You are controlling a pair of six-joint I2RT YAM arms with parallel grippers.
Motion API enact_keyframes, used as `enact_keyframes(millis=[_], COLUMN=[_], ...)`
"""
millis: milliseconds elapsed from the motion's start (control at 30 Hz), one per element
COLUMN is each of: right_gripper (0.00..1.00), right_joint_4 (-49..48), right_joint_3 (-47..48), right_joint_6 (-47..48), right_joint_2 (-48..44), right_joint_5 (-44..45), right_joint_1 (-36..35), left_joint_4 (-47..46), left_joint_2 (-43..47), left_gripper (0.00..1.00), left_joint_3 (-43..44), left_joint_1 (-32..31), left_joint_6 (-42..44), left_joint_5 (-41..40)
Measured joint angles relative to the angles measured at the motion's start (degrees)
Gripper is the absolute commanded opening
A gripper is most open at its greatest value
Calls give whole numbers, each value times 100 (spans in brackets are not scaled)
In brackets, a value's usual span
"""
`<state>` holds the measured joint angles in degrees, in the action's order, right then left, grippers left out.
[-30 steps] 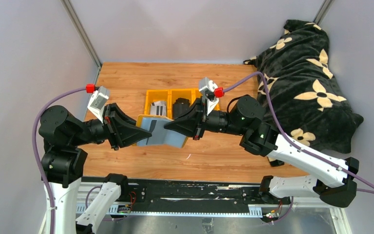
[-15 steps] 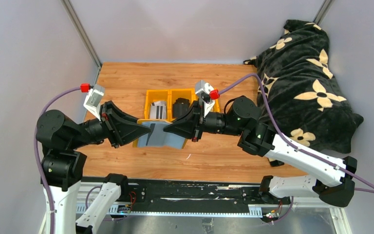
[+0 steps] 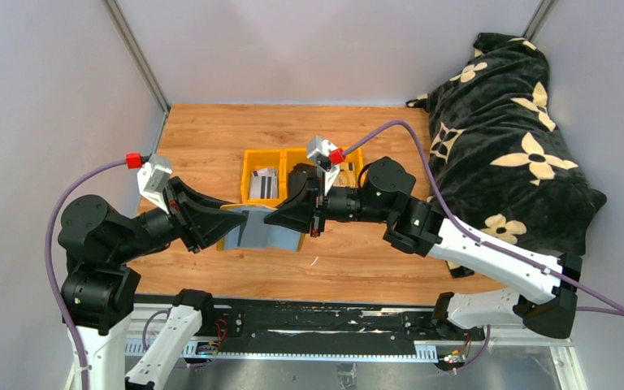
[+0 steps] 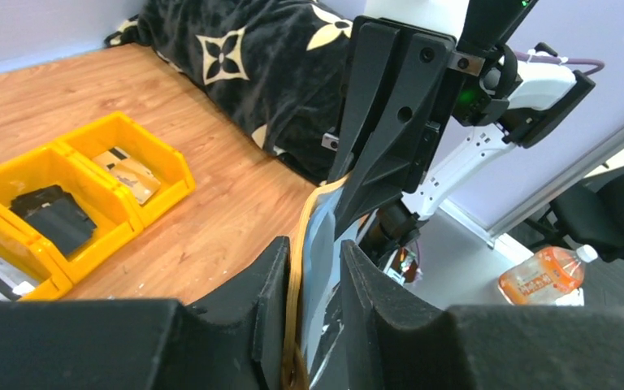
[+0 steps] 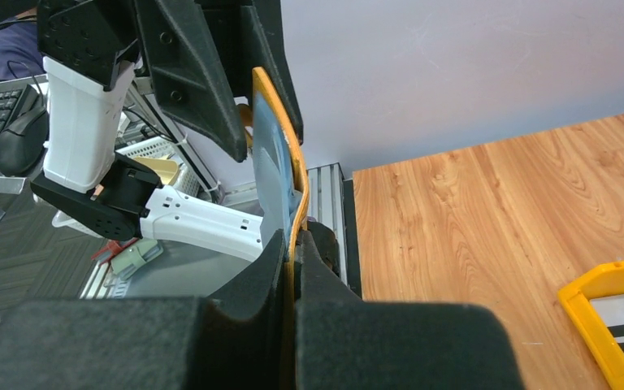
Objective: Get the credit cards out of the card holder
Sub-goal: Remove the credit card from the card holder.
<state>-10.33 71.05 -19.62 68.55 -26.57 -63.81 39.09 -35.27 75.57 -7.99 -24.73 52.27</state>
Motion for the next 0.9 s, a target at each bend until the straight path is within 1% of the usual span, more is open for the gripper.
enact_keyframes(millis=[33, 100, 367, 500, 667, 733, 833, 900], right_gripper=[0, 0, 0, 0, 0, 0, 0, 0], right_joint_4=[4, 9, 61, 61, -46, -83, -214, -321], right_joint_3=[20, 52, 81, 81, 79, 79, 31, -31], right_joint_6=[-20, -50, -94, -138, -203, -227, -278, -323], right_joint_2=[48, 116, 149, 146, 98, 70, 37, 15], right_joint_5=[-26, -50, -155, -234, -310, -365, -444, -503], right_joint_1=[0, 4, 7, 7, 7, 7, 7, 9], left_joint_4=[4, 17, 380, 533, 472, 400, 286, 236], left_joint_2=[24, 59, 127, 118, 116, 116, 116, 125], left_gripper=[38, 38, 22, 21, 20, 17, 9, 10], left_joint_3=[-24, -61, -57, 20, 61, 61, 61, 61], left_joint_1=[0, -2, -2, -2, -2, -2, -2, -2], left_joint_6=[24, 70, 621, 787, 741, 647, 546, 505], left_joint_5=[13, 57, 96, 103, 136, 173, 227, 243])
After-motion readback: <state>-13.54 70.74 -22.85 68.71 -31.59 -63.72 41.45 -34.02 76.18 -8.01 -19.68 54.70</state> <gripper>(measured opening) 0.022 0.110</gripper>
